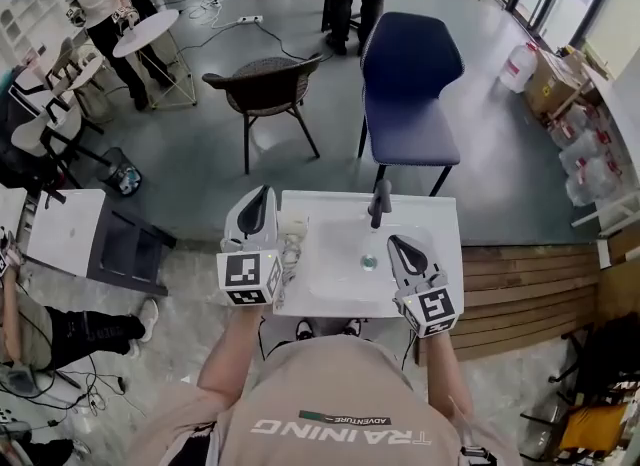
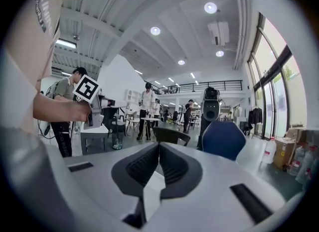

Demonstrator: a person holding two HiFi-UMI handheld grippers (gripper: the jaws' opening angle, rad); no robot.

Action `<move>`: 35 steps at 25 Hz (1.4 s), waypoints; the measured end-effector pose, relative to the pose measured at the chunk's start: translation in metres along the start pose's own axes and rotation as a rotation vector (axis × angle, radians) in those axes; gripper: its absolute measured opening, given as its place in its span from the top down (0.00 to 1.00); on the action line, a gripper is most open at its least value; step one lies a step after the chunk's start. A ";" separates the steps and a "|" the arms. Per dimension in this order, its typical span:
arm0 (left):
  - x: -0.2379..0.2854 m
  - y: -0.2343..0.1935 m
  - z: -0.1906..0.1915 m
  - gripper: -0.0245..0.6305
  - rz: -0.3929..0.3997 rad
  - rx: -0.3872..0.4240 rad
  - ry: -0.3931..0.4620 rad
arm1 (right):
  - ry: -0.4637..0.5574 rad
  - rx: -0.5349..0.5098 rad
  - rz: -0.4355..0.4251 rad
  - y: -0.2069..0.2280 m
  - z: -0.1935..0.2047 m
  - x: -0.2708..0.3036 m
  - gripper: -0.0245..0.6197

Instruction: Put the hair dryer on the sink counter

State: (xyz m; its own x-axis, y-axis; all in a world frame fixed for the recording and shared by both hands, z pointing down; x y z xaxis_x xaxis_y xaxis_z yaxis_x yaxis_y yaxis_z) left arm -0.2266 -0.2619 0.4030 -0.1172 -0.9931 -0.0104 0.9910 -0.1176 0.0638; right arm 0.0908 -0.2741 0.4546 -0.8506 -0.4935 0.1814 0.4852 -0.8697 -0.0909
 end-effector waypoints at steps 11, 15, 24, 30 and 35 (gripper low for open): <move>-0.012 0.012 -0.002 0.95 0.067 -0.022 0.025 | 0.121 -0.049 -0.015 0.001 -0.067 0.004 0.95; -0.012 0.020 -0.001 0.95 0.081 -0.017 0.010 | 0.149 -0.061 0.005 0.005 -0.084 0.004 0.95; -0.002 0.018 -0.012 0.95 0.089 -0.002 0.029 | 0.199 -0.069 0.020 0.010 -0.108 0.007 0.95; 0.002 0.002 -0.013 0.95 0.077 -0.010 0.014 | 0.219 -0.065 0.063 0.008 -0.109 0.008 0.95; 0.000 0.006 -0.006 0.95 0.098 -0.011 -0.012 | 0.213 -0.059 0.076 0.010 -0.105 0.004 0.95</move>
State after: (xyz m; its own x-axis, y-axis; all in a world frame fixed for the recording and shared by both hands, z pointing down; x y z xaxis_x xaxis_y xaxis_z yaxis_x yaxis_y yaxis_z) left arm -0.2206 -0.2630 0.3977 -0.0208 -0.9998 0.0075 0.9984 -0.0204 0.0527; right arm 0.0711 -0.2861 0.3512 -0.8389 -0.5430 -0.0379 0.5417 -0.8262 -0.1547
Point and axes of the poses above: the fingertips, and each gripper's own axes: x forward along the fingers, y to its right, z out of its underside, the point moved 10 cm from there along -x, backward along the fingers, and after that the axes turned 12 degrees about -z, right-handed, at the moved point
